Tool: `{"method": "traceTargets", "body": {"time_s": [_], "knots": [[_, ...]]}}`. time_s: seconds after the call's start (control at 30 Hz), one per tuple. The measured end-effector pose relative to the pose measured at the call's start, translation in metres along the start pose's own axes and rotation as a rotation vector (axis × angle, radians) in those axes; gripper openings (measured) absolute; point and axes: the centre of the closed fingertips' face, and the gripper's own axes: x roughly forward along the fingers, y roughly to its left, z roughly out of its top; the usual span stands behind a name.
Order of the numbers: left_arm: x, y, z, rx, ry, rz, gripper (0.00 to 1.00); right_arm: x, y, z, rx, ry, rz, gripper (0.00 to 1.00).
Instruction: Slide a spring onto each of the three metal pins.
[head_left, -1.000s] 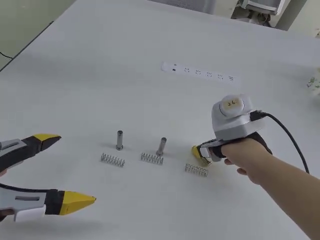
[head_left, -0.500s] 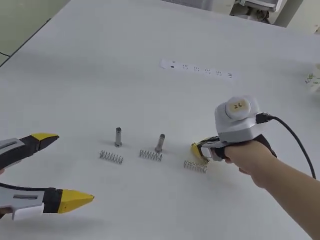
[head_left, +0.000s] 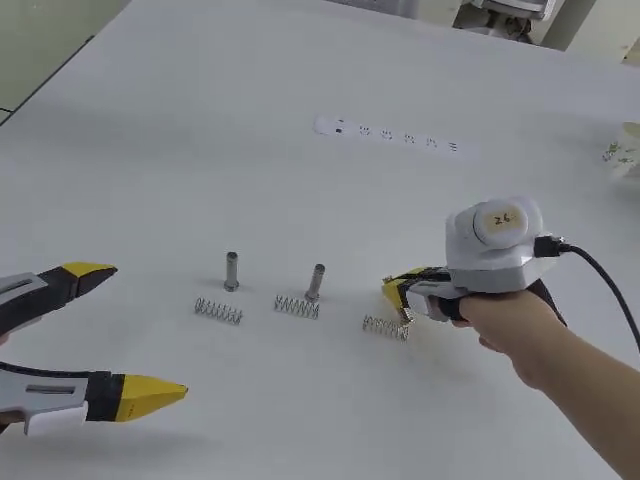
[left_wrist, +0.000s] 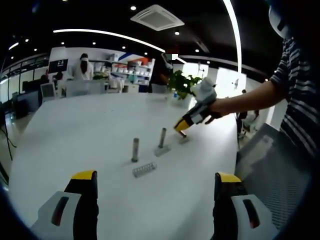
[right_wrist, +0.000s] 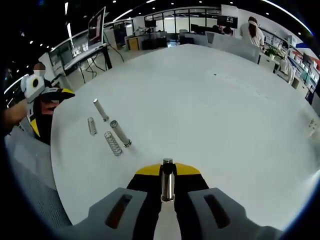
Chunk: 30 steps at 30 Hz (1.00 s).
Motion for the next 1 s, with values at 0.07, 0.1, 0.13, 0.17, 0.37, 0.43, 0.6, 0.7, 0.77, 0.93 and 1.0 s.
{"method": "traceTargets", "body": {"time_s": [0.07,0.1,0.13,0.17,0.37,0.43,0.6,0.7,0.77,0.93,1.0], "knots": [[0.000,0.000,0.000,0.001,0.001,-0.002,0.94,0.000,0.000,0.001,0.003,-0.007,0.000,0.05],[0.000,-0.001,0.000,0.002,0.002,-0.002,0.94,-0.001,0.000,0.003,-0.001,-0.014,0.001,0.05],[0.000,0.000,-0.001,0.003,0.003,-0.001,0.94,-0.001,0.001,0.003,-0.003,-0.016,0.003,0.05],[0.000,0.000,-0.001,0.002,0.003,-0.002,0.94,-0.002,0.001,0.004,-0.007,-0.018,0.000,0.05],[-0.001,0.002,0.002,0.003,-0.007,0.006,0.95,-0.007,0.005,0.010,-0.007,-0.079,0.007,0.05],[-0.001,0.003,0.001,0.002,-0.006,0.008,0.95,-0.007,0.006,0.008,-0.012,-0.078,0.002,0.05],[-0.001,0.001,0.000,0.001,-0.005,0.003,0.94,-0.009,0.005,0.008,-0.021,-0.091,-0.008,0.05],[0.000,0.001,-0.001,0.005,-0.001,0.001,0.94,-0.010,0.004,0.008,-0.013,-0.095,-0.010,0.05],[0.000,0.000,-0.001,0.004,0.000,0.001,0.94,-0.010,0.004,0.008,-0.016,-0.097,-0.011,0.05],[-0.001,0.002,-0.001,0.004,-0.001,0.003,0.94,-0.011,0.005,0.009,-0.022,-0.108,-0.014,0.05],[-0.001,0.003,0.000,0.005,-0.004,0.005,0.95,-0.013,0.005,0.009,-0.022,-0.109,-0.014,0.05]]}}
